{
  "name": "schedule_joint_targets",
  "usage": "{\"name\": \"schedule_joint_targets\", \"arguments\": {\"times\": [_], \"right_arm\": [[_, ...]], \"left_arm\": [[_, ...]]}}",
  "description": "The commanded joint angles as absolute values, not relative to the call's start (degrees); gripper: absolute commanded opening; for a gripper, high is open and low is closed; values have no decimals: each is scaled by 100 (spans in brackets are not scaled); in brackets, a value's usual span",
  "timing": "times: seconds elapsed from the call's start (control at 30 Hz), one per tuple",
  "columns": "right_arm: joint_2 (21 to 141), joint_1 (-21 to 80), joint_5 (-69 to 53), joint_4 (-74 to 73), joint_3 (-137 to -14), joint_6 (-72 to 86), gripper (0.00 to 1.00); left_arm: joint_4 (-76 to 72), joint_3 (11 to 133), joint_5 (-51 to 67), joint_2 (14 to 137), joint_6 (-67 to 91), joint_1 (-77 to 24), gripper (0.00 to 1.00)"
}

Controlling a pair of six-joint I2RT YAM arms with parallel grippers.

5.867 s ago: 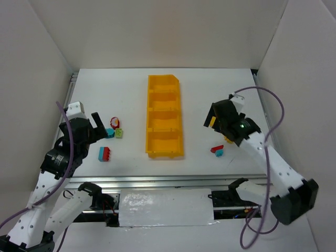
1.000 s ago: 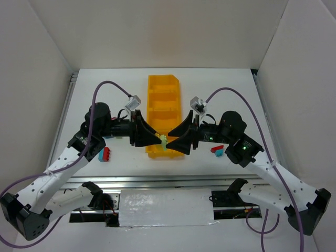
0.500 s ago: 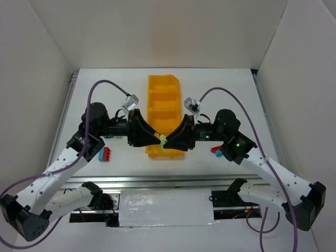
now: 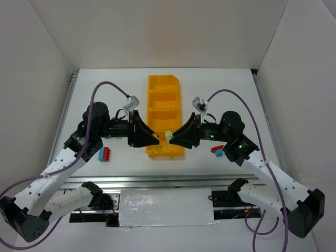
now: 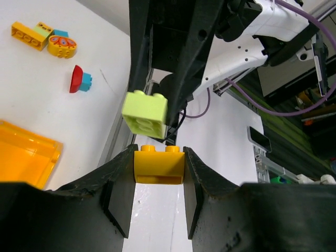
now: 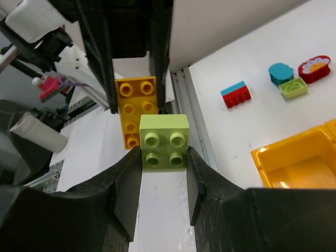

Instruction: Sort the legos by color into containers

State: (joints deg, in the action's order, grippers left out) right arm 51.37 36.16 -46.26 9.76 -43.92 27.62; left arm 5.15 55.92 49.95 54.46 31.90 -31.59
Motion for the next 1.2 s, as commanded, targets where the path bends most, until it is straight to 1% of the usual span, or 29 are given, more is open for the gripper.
{"name": "schedule_joint_targets", "arguments": {"times": [0.0, 0.13, 0.17, 0.2, 0.23, 0.3, 0.33, 0.4, 0.47, 0.5, 0.53, 0.57, 0.6, 0.7, 0.77, 0.8, 0.87, 0.97, 1.0, 1.07, 1.17], "right_arm": [[5001, 3516, -4685, 1301, -4307, 2795, 0], [4975, 3481, -4431, 1117, -4315, 2699, 0], [4992, 3489, -4247, 890, -4376, 2594, 0], [5044, 3481, -3680, 670, -4455, 2497, 0], [5123, 3489, -3352, 189, -4534, 2409, 0], [5518, 3489, -2597, -288, -4789, 2250, 0], [5859, 3489, -1862, -655, -4860, 2250, 0], [6177, 3489, -1233, -878, -4992, 2416, 0], [6591, 3498, -1046, -862, -4975, 2540, 0], [6714, 3515, -1037, -827, -4975, 2610, 0], [6932, 3542, -1037, -722, -4975, 2680, 0], [7030, 3594, -1011, -686, -4992, 2698, 0], [7136, 3699, -959, -668, -5044, 2724, 0], [7496, 3832, -861, -685, -5229, 2716, 3], [7707, 3937, -896, -659, -5308, 2716, 7], [7778, 3990, -896, -668, -5343, 2716, 13], [7962, 4078, -896, -703, -5423, 2707, 16], [8077, 4175, -896, -633, -5423, 2725, 36], [8112, 4184, -879, -615, -5423, 2742, 45], [8121, 4192, -800, -641, -5467, 2751, 51], [8016, 4192, -756, -624, -5441, 2751, 56]], "left_arm": [[861, 5871, 4808, 5273, 2883, -3138, 0], [1107, 5932, 4536, 5344, 2865, -3033, 0], [1194, 5959, 4318, 5344, 2857, -3006, 0], [1291, 5994, 4202, 5352, 2804, -2971, 0], [1475, 6064, 4097, 5335, 2778, -2901, 0], [1599, 6134, 3658, 5230, 2786, -2813, 0], [1748, 6170, 3447, 5186, 2795, -2734, 0], [1924, 6301, 2561, 5072, 2909, -2690, 0], [2284, 6398, 1945, 5054, 3023, -2681, 0], [2407, 6485, 1333, 5062, 3084, -2681, 0], [2582, 6512, 1075, 5080, 3137, -2672, 0], [2593, 6513, 837, 5063, 3225, -2672, 0], [2654, 6513, 339, 5063, 3304, -2681, 0], [2681, 6495, 27, 5010, 3480, -2654, 0], [2646, 6486, -333, 4983, 3585, -2654, 0], [2628, 6486, -404, 5001, 3629, -2663, 0], [2628, 6530, -580, 5079, 3770, -2646, 0], [2505, 6539, -536, 5229, 3884, -2646, 0], [2366, 6530, -501, 5264, 3911, -2646, 0], [2224, 6513, -422, 5413, 3981, -2654, 0], [2022, 6521, -378, 5676, 4087, -2646, 0]]}}
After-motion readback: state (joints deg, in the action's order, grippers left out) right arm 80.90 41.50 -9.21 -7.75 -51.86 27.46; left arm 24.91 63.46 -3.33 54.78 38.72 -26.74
